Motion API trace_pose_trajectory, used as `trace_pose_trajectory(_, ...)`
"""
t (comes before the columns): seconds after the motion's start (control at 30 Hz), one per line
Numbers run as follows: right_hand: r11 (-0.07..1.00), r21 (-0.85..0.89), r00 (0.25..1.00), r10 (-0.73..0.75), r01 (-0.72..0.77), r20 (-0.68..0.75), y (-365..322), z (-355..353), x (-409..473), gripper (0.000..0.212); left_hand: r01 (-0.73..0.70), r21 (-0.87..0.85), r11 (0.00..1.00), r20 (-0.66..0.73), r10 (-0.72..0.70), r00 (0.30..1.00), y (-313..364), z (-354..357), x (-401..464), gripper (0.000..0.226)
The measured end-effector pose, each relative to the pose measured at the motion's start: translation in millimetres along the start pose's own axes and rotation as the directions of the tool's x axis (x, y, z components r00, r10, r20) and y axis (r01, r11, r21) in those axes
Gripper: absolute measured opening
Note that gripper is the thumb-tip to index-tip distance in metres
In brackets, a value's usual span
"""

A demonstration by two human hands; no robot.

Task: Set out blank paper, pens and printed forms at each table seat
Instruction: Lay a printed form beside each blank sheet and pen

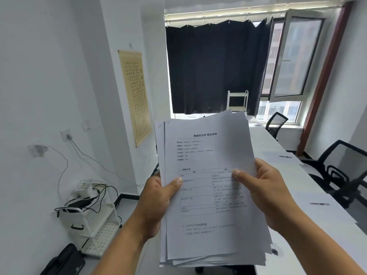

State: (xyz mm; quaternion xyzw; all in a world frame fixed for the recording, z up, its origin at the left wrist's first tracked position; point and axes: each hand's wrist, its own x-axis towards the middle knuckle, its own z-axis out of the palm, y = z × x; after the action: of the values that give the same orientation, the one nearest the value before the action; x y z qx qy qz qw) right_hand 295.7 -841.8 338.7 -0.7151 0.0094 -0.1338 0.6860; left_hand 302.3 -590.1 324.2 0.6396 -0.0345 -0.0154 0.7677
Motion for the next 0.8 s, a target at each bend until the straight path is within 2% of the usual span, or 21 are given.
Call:
trace_pose_trajectory(0.27, 0.995, -0.068, 0.997, -0.073, 0.076, 0.037, -5, 85, 25, 0.021, 0.0, 0.07, 0.998, -0.05, 0.003, 0.999, 23, -79, 29, 0.024)
trace_pose_trajectory(0.6, 0.995, -0.053, 0.996, -0.089, 0.088, -0.008, 26, 129, 103, 0.018, -0.015, 0.254, 0.967, -0.069, 0.034, 0.997, 28, -112, 113, 0.022)
trace_pose_trajectory(0.8, 0.927, -0.312, 0.972, -0.23, 0.207, -0.038, 59, 148, 182, 0.011, -0.046, 0.379, 0.924, -0.002, 0.051, 0.999, 27, -116, 204, 0.02)
